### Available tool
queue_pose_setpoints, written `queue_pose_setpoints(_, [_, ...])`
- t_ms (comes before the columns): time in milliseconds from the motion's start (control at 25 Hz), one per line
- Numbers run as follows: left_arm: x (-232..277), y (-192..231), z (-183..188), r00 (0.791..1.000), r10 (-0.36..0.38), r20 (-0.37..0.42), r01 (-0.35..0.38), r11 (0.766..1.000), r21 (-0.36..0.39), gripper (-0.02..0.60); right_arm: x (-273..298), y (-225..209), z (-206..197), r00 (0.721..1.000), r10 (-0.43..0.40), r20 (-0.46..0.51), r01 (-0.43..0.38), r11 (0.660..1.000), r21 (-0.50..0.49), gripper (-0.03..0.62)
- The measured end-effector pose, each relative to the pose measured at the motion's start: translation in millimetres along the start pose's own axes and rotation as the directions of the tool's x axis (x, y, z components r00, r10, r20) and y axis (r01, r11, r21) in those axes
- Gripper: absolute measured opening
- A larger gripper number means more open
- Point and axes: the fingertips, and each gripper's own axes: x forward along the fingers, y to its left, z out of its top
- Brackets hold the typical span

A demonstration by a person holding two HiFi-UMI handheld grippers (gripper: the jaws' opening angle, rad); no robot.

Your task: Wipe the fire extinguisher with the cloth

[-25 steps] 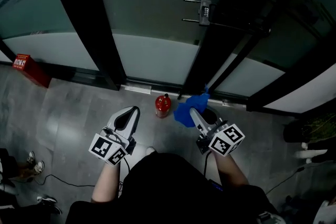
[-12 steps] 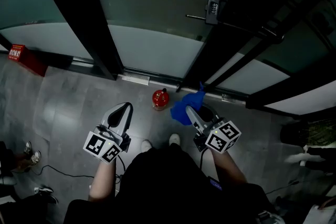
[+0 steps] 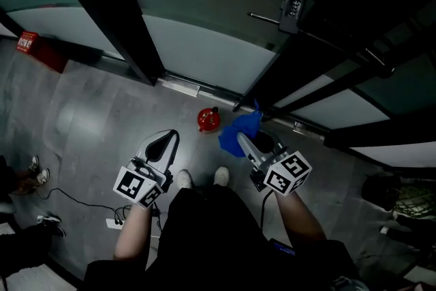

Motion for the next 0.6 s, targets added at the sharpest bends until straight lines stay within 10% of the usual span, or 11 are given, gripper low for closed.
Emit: queue_pose_setpoints(600, [45.7,54.3,-184.0,0.992,-0.069,-0.110,0.073,0.997,0.028,0.008,79.2,-117.6,-137.6,0.995,-0.093,-0.020,0.094,0.994,0.060,0.105])
